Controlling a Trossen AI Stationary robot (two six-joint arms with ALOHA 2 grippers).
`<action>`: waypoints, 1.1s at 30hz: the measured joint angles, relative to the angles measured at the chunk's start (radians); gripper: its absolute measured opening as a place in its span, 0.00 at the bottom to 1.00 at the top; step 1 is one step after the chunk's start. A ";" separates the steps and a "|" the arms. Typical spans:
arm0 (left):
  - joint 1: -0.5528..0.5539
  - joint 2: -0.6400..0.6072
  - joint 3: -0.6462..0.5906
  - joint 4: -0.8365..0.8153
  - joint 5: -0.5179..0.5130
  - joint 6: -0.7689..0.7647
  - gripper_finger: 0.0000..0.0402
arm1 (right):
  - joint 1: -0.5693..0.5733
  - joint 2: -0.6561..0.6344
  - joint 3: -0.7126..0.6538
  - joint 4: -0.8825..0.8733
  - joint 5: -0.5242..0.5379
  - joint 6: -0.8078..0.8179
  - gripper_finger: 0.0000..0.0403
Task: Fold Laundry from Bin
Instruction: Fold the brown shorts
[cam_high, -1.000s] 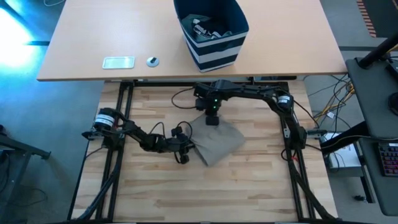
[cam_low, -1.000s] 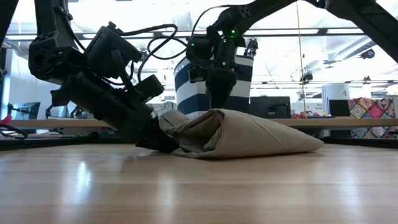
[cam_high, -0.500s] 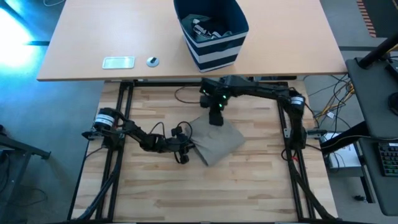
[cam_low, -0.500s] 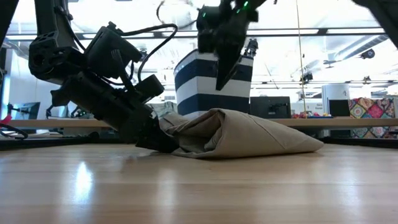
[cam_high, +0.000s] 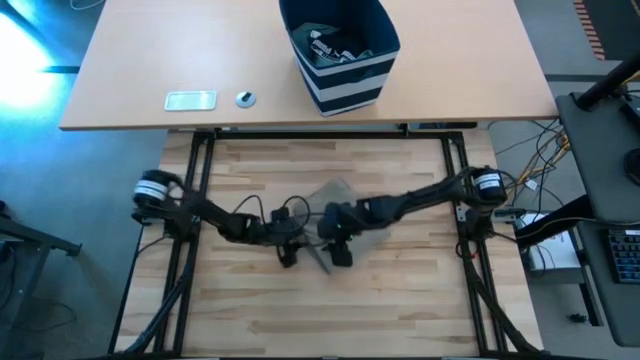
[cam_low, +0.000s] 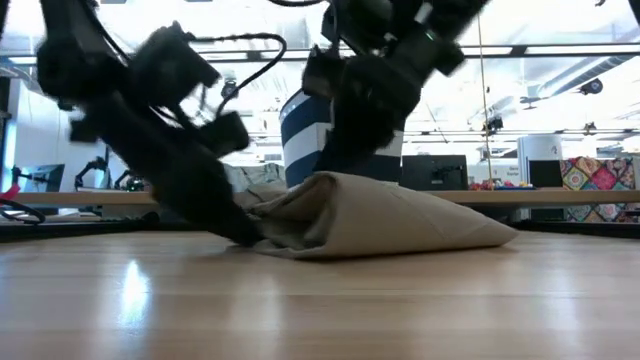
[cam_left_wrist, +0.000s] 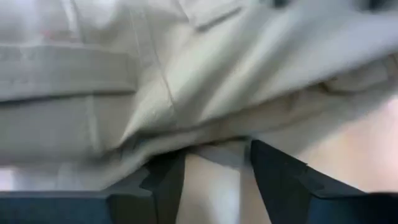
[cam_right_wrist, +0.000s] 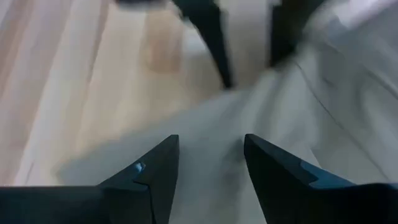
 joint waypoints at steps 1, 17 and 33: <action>-0.011 -0.052 -0.002 -0.070 0.015 -0.011 0.44 | 0.012 0.000 -0.042 0.061 0.010 0.027 0.43; 0.025 -0.334 0.031 -0.171 -0.045 -0.031 0.40 | 0.197 0.075 -0.195 0.338 0.020 -0.033 0.44; -0.009 -0.022 0.159 -0.406 0.049 -0.196 0.38 | 0.381 0.004 -0.261 0.234 0.207 0.352 0.45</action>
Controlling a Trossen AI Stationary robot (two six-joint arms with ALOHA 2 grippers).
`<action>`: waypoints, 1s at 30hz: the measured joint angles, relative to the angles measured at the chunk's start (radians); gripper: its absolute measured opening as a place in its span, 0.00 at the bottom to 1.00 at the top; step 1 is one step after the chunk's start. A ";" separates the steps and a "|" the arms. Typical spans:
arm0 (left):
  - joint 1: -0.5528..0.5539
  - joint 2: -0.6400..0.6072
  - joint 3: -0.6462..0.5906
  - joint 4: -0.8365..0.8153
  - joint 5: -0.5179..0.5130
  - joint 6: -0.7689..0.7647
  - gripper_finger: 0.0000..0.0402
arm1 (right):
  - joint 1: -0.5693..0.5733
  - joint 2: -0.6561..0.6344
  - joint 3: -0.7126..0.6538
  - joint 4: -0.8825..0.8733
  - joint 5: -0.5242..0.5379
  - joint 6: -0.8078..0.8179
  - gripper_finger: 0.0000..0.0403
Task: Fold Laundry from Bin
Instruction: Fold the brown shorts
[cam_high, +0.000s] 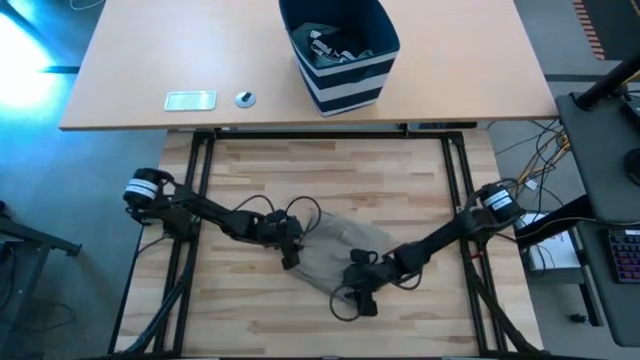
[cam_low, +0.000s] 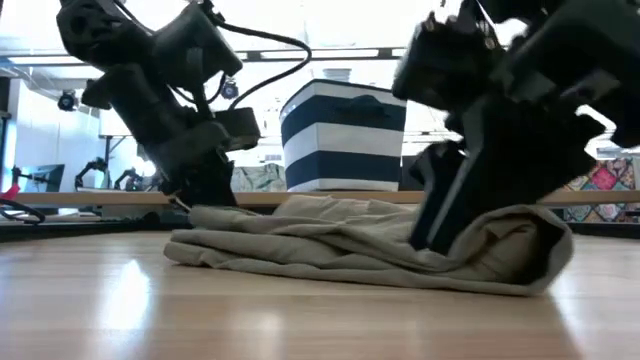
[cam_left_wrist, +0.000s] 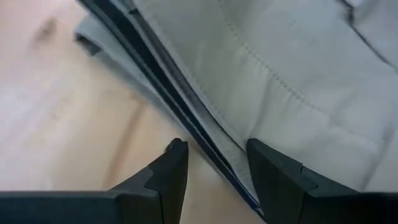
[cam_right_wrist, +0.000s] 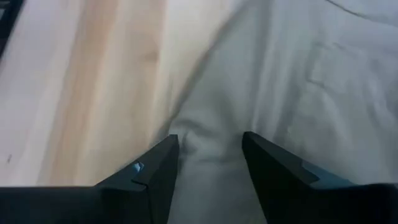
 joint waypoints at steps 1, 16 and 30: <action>-0.003 -0.015 -0.001 -0.005 0.016 -0.008 0.38 | 0.000 0.000 -0.017 0.002 0.001 0.018 0.45; -0.248 -0.167 0.051 -0.054 -0.032 -0.115 0.38 | 0.014 -0.433 -0.076 -0.389 0.191 0.072 0.45; -0.178 0.167 0.165 0.293 -0.209 -0.044 0.38 | -0.034 -0.155 0.149 -0.326 0.333 0.109 0.51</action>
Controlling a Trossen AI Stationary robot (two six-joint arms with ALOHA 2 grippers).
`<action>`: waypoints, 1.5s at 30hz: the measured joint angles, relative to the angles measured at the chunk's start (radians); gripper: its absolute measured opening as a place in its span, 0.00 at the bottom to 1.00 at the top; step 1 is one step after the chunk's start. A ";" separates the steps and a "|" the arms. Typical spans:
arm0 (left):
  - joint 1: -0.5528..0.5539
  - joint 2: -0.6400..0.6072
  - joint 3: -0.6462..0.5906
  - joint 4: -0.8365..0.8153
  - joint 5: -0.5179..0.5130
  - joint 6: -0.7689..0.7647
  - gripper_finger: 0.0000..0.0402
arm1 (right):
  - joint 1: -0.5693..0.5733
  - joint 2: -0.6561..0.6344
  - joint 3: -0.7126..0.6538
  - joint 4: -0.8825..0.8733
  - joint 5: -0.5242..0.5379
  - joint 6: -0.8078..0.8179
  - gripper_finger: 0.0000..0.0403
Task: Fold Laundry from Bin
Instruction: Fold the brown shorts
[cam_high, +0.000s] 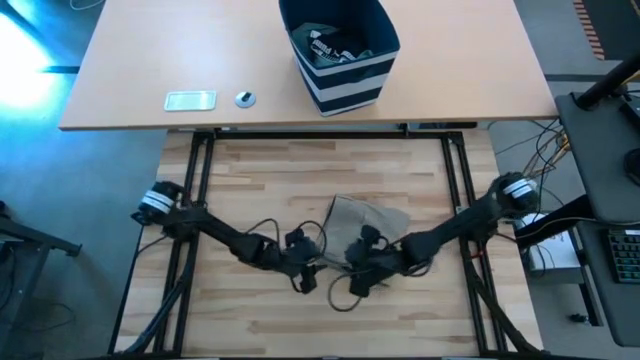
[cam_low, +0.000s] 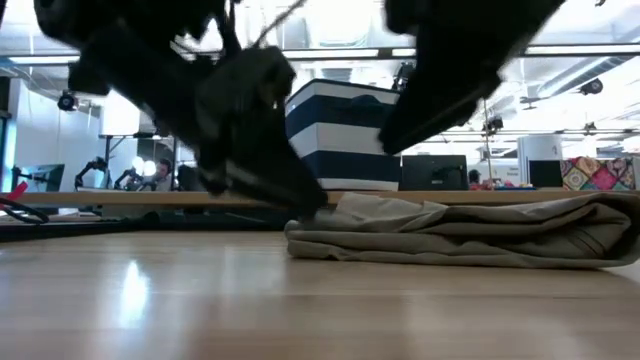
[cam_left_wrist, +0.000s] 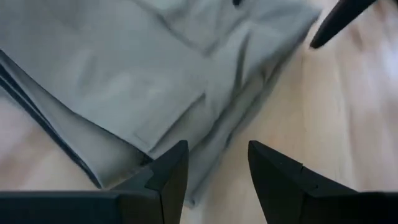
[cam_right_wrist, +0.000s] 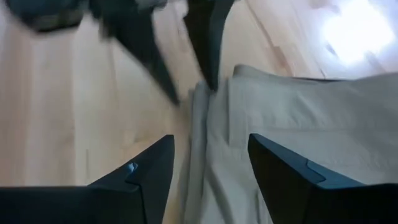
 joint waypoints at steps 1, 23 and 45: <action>0.000 0.013 -0.001 0.004 0.003 -0.002 0.38 | -0.012 0.025 0.021 0.001 -0.001 0.004 0.52; 0.002 0.046 -0.072 0.043 0.026 -0.036 0.38 | -0.157 0.270 0.224 -0.055 -0.114 -0.011 0.08; 0.002 0.048 -0.093 0.065 0.041 -0.038 0.38 | -0.229 0.327 0.263 0.061 -0.083 -0.031 0.27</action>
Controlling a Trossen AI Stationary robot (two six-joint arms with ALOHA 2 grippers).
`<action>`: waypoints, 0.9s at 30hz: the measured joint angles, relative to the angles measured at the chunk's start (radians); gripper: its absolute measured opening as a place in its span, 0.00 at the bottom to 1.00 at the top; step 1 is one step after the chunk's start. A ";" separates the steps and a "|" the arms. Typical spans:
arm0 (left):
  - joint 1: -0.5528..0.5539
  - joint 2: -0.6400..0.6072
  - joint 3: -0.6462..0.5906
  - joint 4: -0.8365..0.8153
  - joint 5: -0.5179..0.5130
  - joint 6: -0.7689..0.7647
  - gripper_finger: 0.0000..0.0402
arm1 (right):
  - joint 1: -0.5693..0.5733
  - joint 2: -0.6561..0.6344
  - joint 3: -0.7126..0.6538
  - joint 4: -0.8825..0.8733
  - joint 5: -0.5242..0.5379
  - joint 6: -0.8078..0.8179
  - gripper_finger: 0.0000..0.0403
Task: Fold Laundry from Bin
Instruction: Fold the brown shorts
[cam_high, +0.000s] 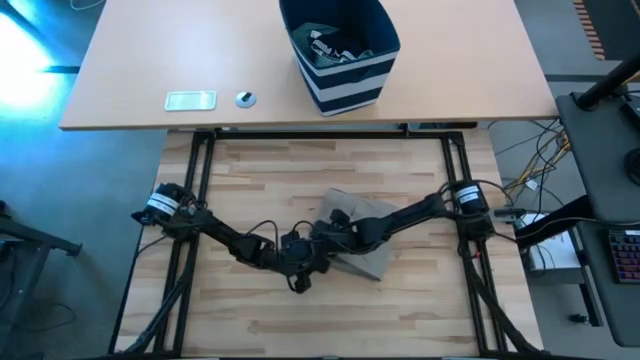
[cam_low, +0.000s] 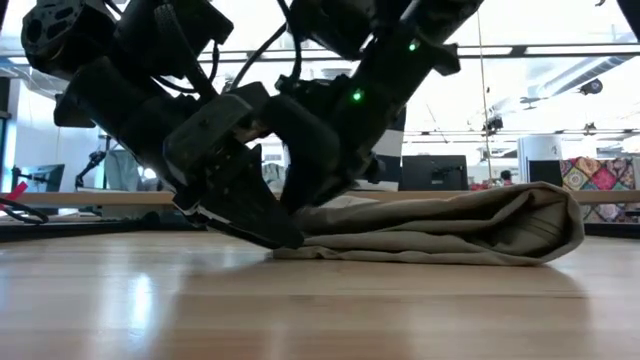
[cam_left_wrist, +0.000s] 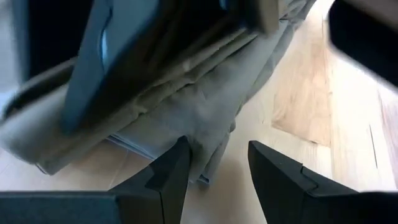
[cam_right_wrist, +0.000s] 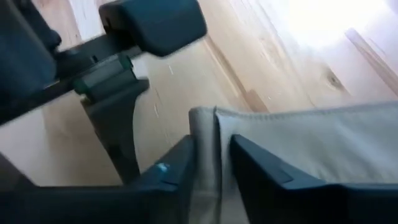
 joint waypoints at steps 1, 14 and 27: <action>0.000 0.000 -0.001 0.001 0.000 0.005 0.38 | 0.000 0.007 0.000 0.010 0.001 -0.007 0.32; 0.000 0.001 -0.014 0.023 -0.001 0.009 0.38 | 0.000 0.068 -0.013 0.033 0.025 -0.027 0.49; 0.000 0.002 -0.030 0.032 0.006 -0.014 0.38 | 0.013 -0.032 -0.018 -0.073 -0.005 -0.033 0.07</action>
